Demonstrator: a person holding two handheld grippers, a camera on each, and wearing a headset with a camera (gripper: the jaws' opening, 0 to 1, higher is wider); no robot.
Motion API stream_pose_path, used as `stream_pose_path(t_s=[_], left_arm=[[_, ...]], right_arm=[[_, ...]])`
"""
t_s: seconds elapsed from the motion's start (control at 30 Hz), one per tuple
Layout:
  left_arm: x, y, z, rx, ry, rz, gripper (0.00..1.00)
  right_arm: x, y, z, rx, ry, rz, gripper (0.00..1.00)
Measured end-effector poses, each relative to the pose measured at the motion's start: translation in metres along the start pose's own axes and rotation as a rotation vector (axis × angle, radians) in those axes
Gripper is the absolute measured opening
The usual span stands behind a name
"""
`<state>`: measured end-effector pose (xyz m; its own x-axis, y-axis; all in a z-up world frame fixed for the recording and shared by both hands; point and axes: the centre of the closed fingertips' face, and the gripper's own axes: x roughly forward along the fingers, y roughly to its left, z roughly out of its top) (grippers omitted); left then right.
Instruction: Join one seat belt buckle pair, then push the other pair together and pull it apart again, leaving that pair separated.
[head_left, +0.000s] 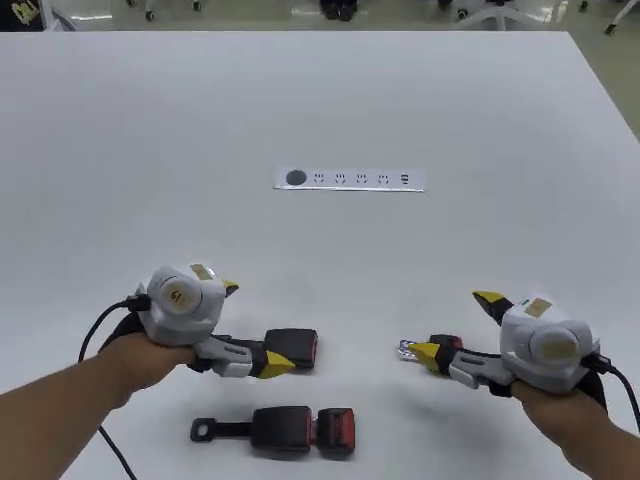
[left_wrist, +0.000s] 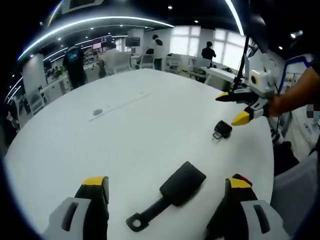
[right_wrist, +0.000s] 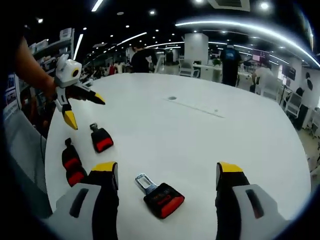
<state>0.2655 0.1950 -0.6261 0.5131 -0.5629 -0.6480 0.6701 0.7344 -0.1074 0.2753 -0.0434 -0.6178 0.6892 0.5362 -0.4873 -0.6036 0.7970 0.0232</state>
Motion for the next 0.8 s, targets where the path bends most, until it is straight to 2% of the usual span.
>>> stream_pose_path(t_s=[0.07, 0.1, 0.17, 0.23, 0.27, 0.33, 0.4, 0.53, 0.57, 0.63, 0.8], left_arm=[[-0.010, 0.002, 0.006, -0.038, -0.041, 0.042, 1.00], [-0.013, 0.006, 0.003, -0.056, -0.062, 0.064, 1.00], [-0.021, 0.002, 0.006, -0.095, -0.091, 0.072, 1.00], [-0.028, 0.005, 0.002, -0.110, -0.111, 0.085, 1.00], [-0.032, 0.000, 0.002, -0.112, -0.114, 0.089, 1.00], [-0.038, -0.008, 0.001, -0.130, -0.125, 0.086, 1.00], [-0.046, -0.010, -0.002, -0.137, -0.132, 0.094, 1.00], [-0.063, -0.018, -0.010, -0.126, -0.164, 0.076, 1.00], [-0.066, -0.026, -0.011, -0.124, -0.161, 0.076, 1.00], [-0.076, -0.024, -0.016, -0.142, -0.170, 0.064, 1.00], [-0.095, -0.037, -0.026, -0.115, -0.179, 0.039, 1.00]], right_arm=[[-0.002, -0.002, 0.002, 0.018, -0.014, -0.029, 0.85], [-0.006, 0.000, 0.004, 0.015, -0.017, -0.040, 0.85], [-0.013, 0.001, 0.009, 0.023, -0.033, -0.069, 0.86], [-0.017, 0.001, 0.010, 0.043, -0.052, -0.087, 0.88], [-0.021, 0.005, 0.013, 0.047, -0.059, -0.094, 0.89], [-0.027, 0.011, 0.016, 0.054, -0.066, -0.093, 0.90], [-0.029, 0.015, 0.016, 0.057, -0.080, -0.088, 0.90], [-0.045, 0.028, 0.022, 0.053, -0.094, -0.094, 0.90], [-0.047, 0.030, 0.022, 0.048, -0.096, -0.096, 0.91], [-0.051, 0.033, 0.021, 0.054, -0.107, -0.096, 0.92], [-0.069, 0.047, 0.020, 0.059, -0.127, -0.107, 0.94]])
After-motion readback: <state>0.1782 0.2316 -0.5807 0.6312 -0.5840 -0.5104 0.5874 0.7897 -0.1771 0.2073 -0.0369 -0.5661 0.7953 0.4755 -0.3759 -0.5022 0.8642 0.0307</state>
